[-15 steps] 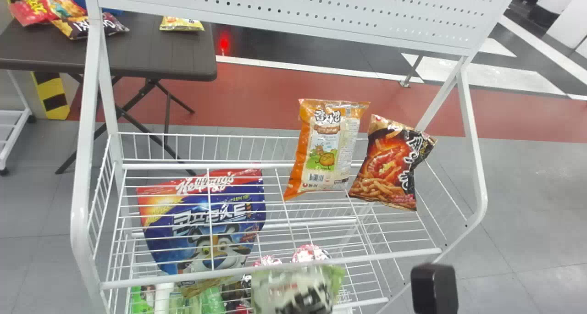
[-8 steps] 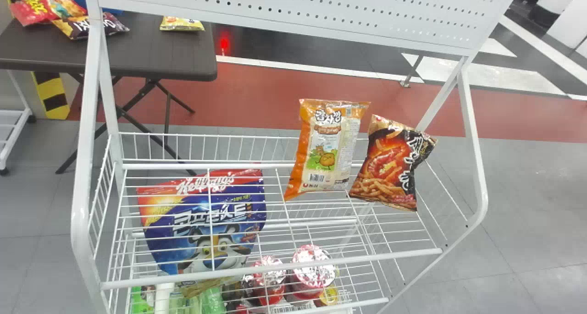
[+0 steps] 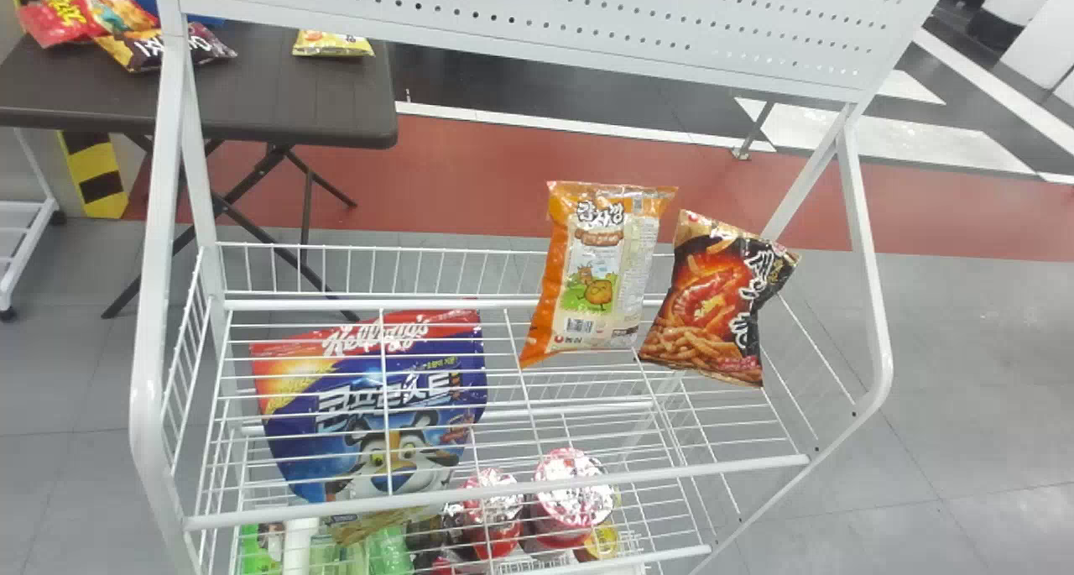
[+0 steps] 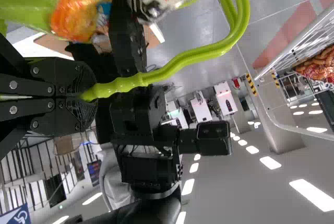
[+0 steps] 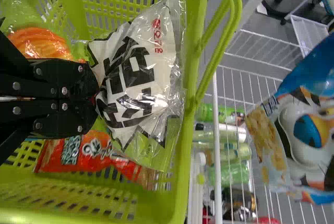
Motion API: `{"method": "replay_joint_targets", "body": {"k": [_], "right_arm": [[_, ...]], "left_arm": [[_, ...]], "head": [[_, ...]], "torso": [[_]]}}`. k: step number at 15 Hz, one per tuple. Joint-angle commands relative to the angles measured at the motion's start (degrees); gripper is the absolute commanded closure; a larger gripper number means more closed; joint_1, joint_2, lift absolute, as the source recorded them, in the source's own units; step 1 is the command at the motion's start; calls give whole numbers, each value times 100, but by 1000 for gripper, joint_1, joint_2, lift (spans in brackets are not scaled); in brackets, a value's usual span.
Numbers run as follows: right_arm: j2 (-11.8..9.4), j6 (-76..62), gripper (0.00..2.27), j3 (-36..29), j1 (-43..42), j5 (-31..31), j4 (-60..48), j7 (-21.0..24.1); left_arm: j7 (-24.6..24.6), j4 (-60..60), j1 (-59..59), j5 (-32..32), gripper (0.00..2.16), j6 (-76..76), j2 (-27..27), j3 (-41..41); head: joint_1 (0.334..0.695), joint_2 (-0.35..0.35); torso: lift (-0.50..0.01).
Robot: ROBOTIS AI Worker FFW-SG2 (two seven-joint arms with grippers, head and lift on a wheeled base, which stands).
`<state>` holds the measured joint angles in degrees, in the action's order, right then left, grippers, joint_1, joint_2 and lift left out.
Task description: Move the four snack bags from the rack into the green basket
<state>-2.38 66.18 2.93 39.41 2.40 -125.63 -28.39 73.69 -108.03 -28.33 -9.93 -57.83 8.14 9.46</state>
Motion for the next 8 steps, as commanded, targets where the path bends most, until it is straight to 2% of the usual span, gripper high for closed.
{"method": "replay_joint_targets", "body": {"k": [1,2,3,8], "right_arm": [[-8,-12,954,234,-153,-12,258,0],[-17,5,110,234,-153,-12,249,0],[-35,5,-1,216,-135,-3,188,-9],[-35,-241,63,-293,155,32,-313,-97]], "left_arm": [[5,-7,-23,0,1851,21,12,-32],[14,-7,-32,0,1851,21,12,-58],[23,-7,-32,-9,1851,21,12,-58],[-4,10,3,0,1851,39,4,-32]], "head": [[695,-350],[695,-350],[695,-350],[695,-350]], "torso": [[0],[0],[0],[0]]}}
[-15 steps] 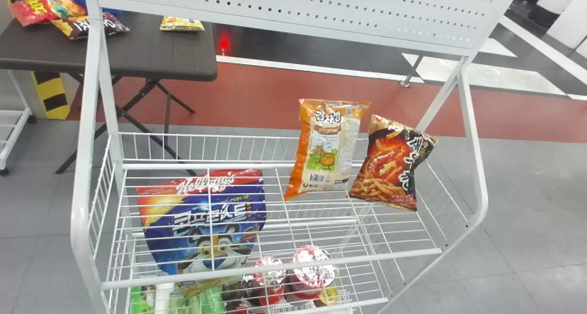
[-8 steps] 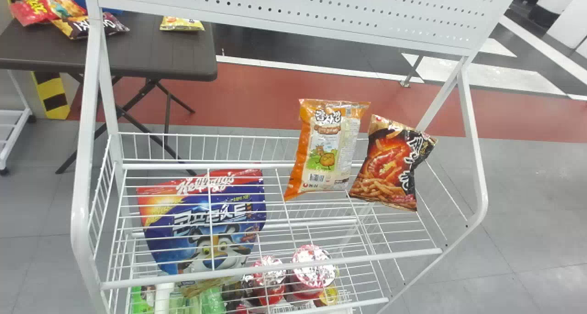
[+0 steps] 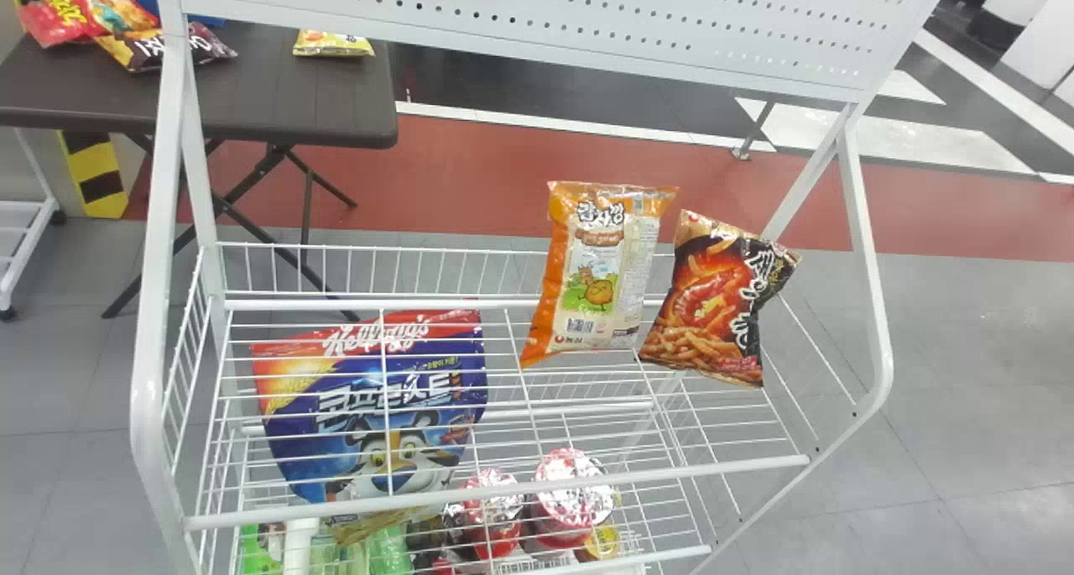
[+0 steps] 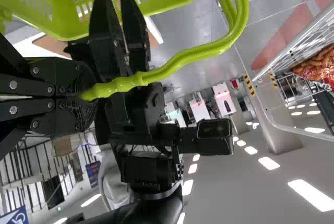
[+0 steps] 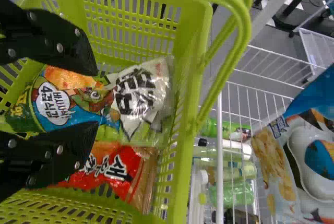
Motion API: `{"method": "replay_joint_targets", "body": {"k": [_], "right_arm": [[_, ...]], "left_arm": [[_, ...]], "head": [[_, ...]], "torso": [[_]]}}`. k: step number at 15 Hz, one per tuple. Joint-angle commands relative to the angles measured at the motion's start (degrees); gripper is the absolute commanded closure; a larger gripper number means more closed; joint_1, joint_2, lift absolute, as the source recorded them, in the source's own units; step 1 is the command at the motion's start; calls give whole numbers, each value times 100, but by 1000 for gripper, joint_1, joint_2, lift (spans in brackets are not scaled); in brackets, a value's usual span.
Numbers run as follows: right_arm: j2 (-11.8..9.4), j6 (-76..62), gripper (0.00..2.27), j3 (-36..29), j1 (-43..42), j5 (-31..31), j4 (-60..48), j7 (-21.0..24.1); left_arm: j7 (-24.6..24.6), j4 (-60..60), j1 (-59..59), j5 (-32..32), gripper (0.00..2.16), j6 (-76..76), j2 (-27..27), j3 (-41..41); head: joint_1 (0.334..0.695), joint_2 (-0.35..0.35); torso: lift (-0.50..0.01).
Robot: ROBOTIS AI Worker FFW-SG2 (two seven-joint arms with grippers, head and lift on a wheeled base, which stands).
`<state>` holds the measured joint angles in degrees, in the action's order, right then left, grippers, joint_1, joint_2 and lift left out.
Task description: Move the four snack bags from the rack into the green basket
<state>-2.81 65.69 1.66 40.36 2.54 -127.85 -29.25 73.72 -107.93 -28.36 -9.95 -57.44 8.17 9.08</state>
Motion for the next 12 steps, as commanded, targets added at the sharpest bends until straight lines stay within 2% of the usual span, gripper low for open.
{"method": "replay_joint_targets", "body": {"k": [1,3,5,7,12], "right_arm": [[8,-649,63,-324,104,27,-135,42],[96,-1511,63,-649,69,115,-161,297],[122,-2495,63,-878,-257,247,-197,737],[131,-3005,63,-1045,-907,273,23,1079],[131,-4077,63,-1247,-2682,89,1386,1361]], "left_arm": [[-7,0,6,11,1851,0,0,15],[2,-8,6,11,1851,0,0,15],[2,-8,-3,11,1851,0,0,15],[11,-17,-11,2,1851,0,0,15],[55,-8,-46,-50,1851,-18,35,-46]], "head": [[695,-350],[695,-350],[695,-350],[695,-350],[695,-350]], "torso": [[0],[0],[0],[0],[0]]}}
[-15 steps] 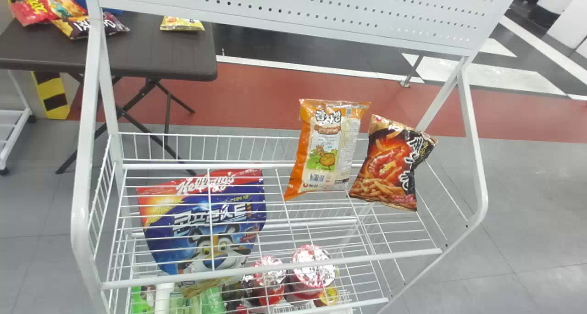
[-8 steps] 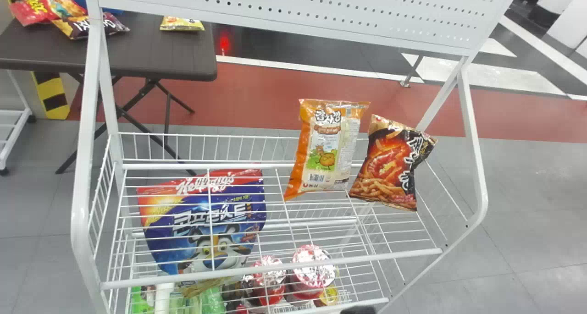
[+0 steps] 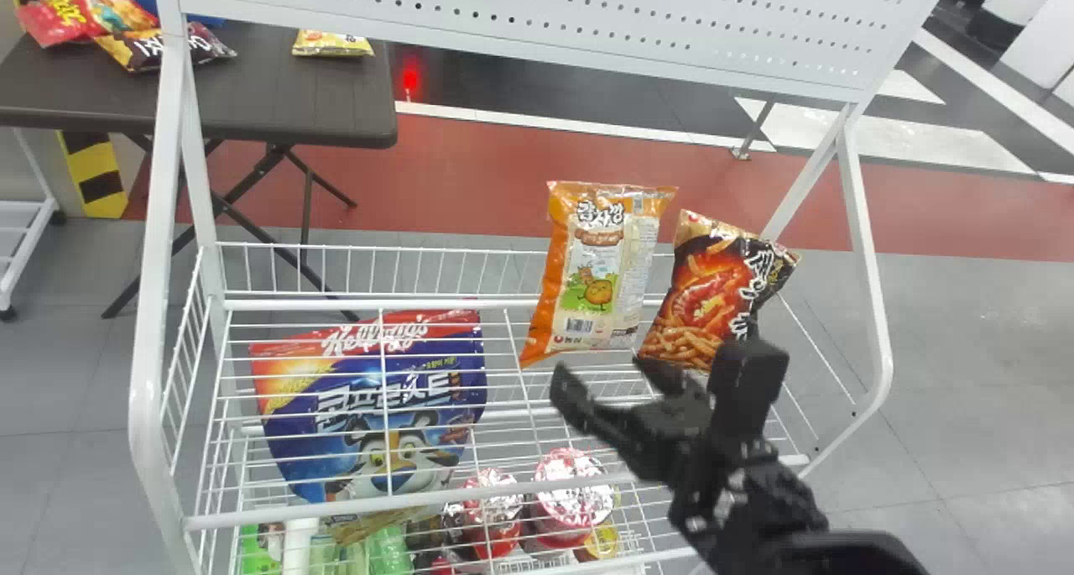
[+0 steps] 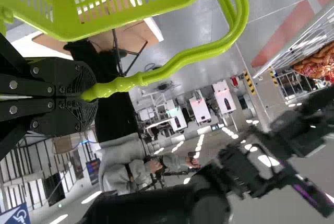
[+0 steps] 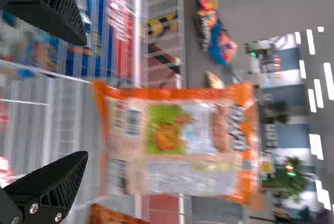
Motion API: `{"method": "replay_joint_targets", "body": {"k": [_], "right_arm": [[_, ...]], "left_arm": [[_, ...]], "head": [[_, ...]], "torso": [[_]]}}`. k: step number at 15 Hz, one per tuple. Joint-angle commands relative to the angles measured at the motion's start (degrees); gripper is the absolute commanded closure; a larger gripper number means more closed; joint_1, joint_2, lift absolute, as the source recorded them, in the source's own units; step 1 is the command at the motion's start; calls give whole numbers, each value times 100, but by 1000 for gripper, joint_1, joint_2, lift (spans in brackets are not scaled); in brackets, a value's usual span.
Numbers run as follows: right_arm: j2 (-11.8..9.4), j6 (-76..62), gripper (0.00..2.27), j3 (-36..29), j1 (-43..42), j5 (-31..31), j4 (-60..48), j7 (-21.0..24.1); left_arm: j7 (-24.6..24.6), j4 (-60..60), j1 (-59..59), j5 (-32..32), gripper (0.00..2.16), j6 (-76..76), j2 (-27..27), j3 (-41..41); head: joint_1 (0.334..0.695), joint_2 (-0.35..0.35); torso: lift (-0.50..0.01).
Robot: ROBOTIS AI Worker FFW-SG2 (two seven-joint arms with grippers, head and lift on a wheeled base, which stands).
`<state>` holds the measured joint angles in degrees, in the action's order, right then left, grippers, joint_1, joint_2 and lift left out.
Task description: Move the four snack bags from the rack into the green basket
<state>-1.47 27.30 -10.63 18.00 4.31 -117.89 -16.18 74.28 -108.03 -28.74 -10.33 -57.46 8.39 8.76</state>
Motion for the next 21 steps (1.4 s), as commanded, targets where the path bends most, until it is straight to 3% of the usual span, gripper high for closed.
{"method": "replay_joint_targets", "body": {"k": [1,6,7,8,9,10,13,17,21], "right_arm": [[-3,-378,63,-18,-762,-229,723,71],[-12,-835,107,-27,-1791,-703,2068,229],[-47,-817,316,-27,-1914,-703,2244,220],[-64,-782,812,-27,-1967,-703,2332,124],[-82,-571,1541,-35,-1993,-703,2340,80],[-82,-554,1932,-79,-1967,-686,2323,-61],[-82,-677,2064,-35,-1747,-624,2103,-140],[-82,-747,2071,-35,-1430,-545,1628,-140],[-73,-606,2071,-53,-508,-211,442,-149]], "left_arm": [[-1,2,-9,-13,1851,2,23,-32],[-10,19,9,-22,1851,-16,40,-76],[-10,19,26,-22,1851,-16,40,-85],[-10,28,35,-22,1851,-16,40,-85],[-19,37,61,-31,1851,-33,40,-85],[-19,46,79,-31,1851,-51,49,-85],[-45,107,141,-39,1851,-68,40,-85],[-45,116,149,-31,1851,-68,31,-85],[-45,116,149,-31,1851,-68,14,-94]], "head": [[695,-350],[695,-350],[695,-350],[695,-350],[695,-350],[695,-350],[695,-350],[695,-350],[695,-350]], "torso": [[0],[0],[0],[0],[0],[0],[0],[0],[0]]}}
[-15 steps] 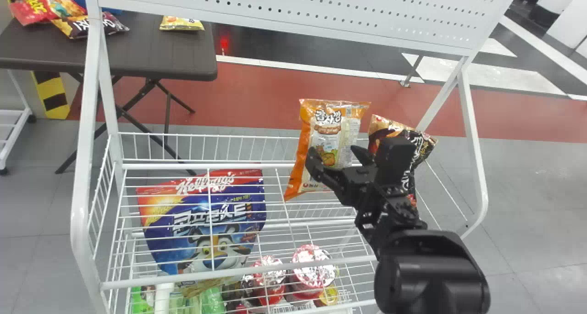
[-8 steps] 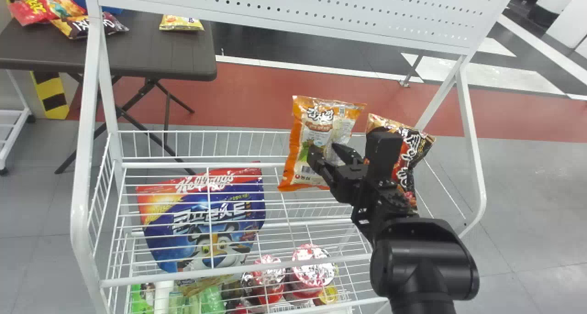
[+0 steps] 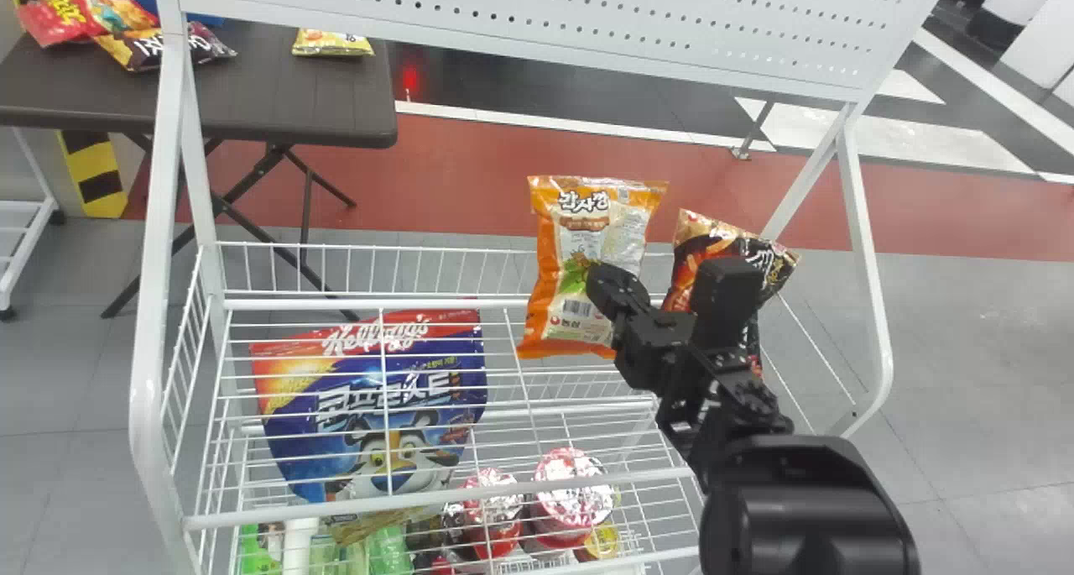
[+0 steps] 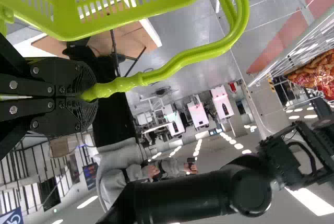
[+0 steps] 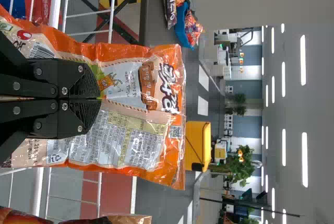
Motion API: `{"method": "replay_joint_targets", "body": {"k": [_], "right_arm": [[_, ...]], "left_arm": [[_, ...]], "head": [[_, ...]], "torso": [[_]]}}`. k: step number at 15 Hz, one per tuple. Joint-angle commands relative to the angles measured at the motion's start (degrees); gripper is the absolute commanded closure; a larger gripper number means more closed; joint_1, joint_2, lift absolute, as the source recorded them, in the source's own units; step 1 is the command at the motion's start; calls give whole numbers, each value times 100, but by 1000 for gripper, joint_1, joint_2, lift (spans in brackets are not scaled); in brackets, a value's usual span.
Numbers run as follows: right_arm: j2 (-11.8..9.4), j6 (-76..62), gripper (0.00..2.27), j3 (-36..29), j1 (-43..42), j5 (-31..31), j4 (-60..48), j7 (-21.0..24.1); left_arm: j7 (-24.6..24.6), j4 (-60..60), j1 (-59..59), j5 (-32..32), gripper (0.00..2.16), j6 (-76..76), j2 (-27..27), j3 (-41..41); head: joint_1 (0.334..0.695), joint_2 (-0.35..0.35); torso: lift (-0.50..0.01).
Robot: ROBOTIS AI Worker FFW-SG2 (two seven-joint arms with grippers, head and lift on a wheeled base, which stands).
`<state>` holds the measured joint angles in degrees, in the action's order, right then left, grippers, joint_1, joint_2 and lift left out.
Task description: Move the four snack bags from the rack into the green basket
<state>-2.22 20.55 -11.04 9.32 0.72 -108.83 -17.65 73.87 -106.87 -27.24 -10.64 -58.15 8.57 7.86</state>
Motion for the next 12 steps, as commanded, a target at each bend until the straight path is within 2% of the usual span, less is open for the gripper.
{"method": "replay_joint_targets", "body": {"k": [1,5,7,10,12], "right_arm": [[11,367,2071,-30,676,297,-938,-2],[64,1545,2071,-118,2188,868,-2714,7],[64,1703,2071,-144,2856,1202,-3136,-11],[82,2319,2071,-346,3383,1659,-3320,-494],[126,2811,2071,-346,3673,1668,-3408,-767]], "left_arm": [[-4,0,0,9,1851,0,-13,-3],[-4,-9,9,35,1851,0,-31,-3],[-4,0,9,35,1851,-18,-40,-3],[-13,0,9,35,1851,-18,-57,-3],[-4,0,0,35,1851,-18,-57,-3]], "head": [[695,-350],[695,-350],[695,-350],[695,-350],[695,-350]], "torso": [[0],[0],[0],[0],[0]]}}
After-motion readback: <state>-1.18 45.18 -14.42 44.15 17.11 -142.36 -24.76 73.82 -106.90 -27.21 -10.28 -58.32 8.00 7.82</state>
